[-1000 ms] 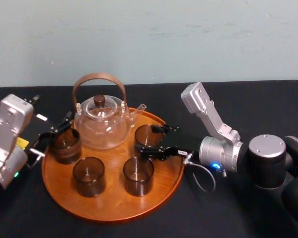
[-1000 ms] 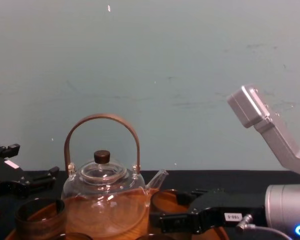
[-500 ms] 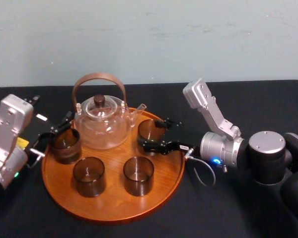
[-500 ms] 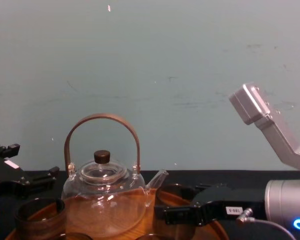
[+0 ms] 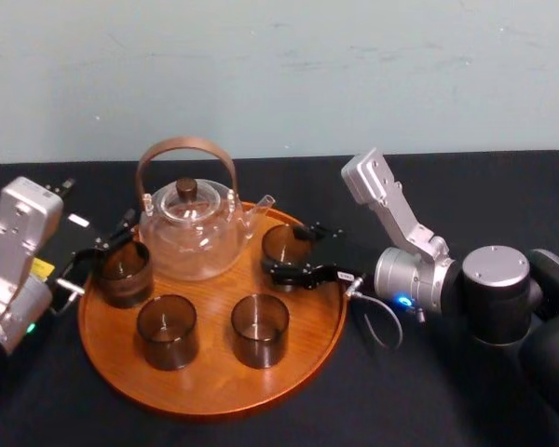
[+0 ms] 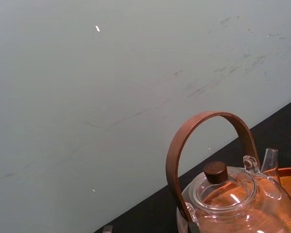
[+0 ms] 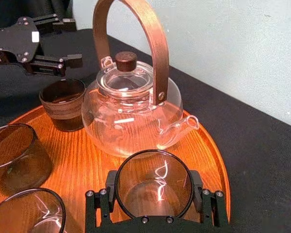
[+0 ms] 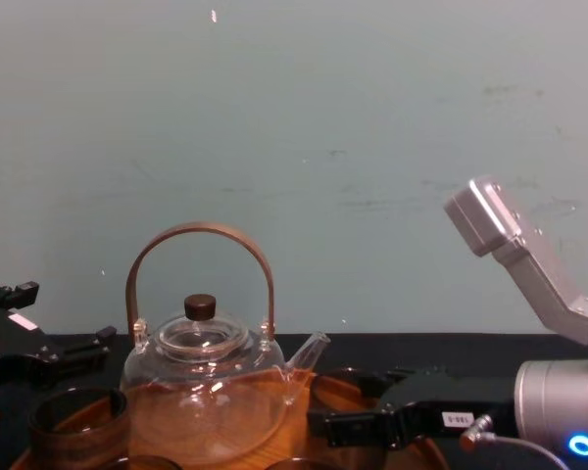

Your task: Pick up the glass from the table and place it on the tray.

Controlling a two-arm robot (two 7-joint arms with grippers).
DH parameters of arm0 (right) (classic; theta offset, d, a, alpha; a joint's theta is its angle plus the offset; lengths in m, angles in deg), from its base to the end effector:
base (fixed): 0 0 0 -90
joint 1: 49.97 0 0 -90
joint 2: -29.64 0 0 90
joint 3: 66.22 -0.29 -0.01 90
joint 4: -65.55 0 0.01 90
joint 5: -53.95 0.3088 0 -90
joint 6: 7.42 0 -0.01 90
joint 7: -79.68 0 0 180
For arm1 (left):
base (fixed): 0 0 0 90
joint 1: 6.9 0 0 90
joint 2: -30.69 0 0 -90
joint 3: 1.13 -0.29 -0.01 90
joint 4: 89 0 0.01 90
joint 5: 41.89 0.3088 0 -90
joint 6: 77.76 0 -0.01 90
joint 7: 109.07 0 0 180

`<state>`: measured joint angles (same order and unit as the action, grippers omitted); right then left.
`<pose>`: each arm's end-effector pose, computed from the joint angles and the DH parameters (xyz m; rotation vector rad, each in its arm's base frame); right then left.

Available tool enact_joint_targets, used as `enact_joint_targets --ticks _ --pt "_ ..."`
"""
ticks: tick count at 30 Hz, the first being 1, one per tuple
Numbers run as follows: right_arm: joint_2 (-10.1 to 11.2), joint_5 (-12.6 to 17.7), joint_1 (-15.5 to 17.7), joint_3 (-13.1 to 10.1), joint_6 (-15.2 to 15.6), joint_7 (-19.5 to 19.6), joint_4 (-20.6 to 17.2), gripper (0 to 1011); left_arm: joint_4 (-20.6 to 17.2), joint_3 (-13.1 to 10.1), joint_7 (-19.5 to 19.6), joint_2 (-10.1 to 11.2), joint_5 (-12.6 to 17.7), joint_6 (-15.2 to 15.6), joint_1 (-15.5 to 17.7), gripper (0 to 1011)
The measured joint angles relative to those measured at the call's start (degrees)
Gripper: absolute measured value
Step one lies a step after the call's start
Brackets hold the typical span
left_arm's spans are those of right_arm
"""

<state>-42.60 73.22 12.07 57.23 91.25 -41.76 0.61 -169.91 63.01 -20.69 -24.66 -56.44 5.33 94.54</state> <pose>0.4339 0.0219 -0.2951 -0.3229 0.1133 -0.6598 0.3581 0.0827 -0.3022 0.3042 -0.2853 1.2480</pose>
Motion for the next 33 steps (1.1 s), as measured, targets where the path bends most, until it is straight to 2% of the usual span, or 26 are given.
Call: enact_joint_targets --ticks 14,29,33 --pt "-1.0 -0.9 -0.3 -0.3 -0.5 -0.1 2.5 905 0.0 0.0 0.0 0.0 0.0 0.0 0.0 1001" --pt "-1.0 -1.3 -0.2 -0.3 -0.7 0.0 2.5 905 0.0 0.0 0.0 0.0 0.0 0.0 0.0 1002" --pt "-1.0 -1.4 -0.1 -0.3 -0.4 -0.1 2.6 991 0.0 0.0 0.0 0.0 0.0 0.0 0.0 1001"
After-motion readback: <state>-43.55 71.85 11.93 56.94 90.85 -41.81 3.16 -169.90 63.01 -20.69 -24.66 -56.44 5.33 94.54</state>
